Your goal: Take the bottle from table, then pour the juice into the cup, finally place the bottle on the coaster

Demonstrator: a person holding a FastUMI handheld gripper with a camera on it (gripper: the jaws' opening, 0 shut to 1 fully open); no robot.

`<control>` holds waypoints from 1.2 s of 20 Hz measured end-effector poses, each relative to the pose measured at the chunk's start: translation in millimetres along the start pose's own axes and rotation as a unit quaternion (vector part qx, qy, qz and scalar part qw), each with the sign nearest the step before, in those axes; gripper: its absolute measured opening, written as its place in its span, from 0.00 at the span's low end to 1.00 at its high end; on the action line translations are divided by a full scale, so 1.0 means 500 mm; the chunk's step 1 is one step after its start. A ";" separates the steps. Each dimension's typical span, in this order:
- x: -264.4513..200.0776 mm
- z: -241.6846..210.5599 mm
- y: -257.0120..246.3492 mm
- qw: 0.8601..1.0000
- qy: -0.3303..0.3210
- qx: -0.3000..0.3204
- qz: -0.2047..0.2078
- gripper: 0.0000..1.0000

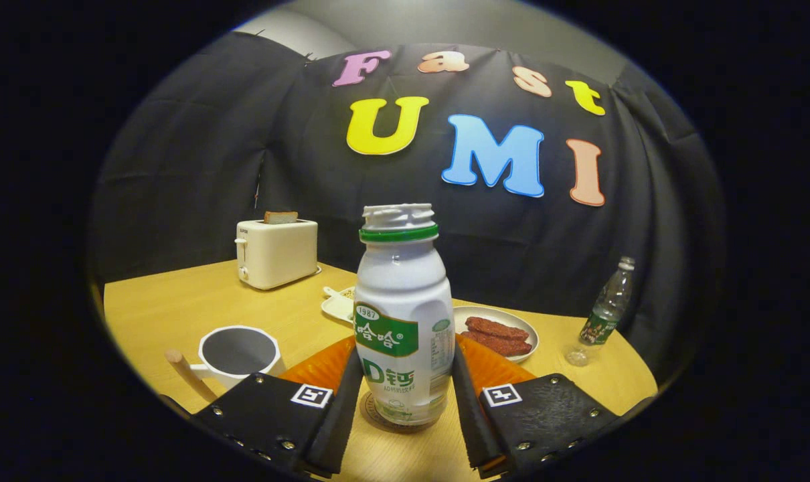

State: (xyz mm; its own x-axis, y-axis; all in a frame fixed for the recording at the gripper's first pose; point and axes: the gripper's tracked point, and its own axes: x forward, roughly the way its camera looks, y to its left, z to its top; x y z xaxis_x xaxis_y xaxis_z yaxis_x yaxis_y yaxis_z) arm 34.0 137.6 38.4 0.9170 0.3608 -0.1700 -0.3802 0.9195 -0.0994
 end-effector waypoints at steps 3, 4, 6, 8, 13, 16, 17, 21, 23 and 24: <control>0.026 -0.028 -0.008 1.000 0.012 0.027 0.002 0.67; 0.035 -0.031 -0.008 0.999 0.013 0.034 0.003 0.67; 0.040 -0.036 -0.005 0.999 0.014 0.047 0.006 0.67; 0.039 -0.041 -0.005 0.998 0.015 0.052 0.009 0.67; 0.039 -0.051 -0.005 0.998 0.016 0.066 0.014 0.67; 0.042 -0.052 -0.008 0.997 0.007 0.078 0.018 0.68; 0.039 -0.058 -0.007 0.997 0.005 0.079 0.021 0.70; 0.037 -0.060 -0.012 0.996 0.000 0.084 0.024 0.71; 0.038 -0.060 -0.012 0.996 -0.003 0.085 0.025 0.72; 0.037 -0.060 -0.011 0.996 -0.002 0.086 0.027 0.72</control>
State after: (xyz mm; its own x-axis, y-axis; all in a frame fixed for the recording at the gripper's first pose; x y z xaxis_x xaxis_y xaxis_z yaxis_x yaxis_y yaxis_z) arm 49.4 134.4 6.5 0.8968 0.4101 -0.1658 -0.4025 0.9120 0.0787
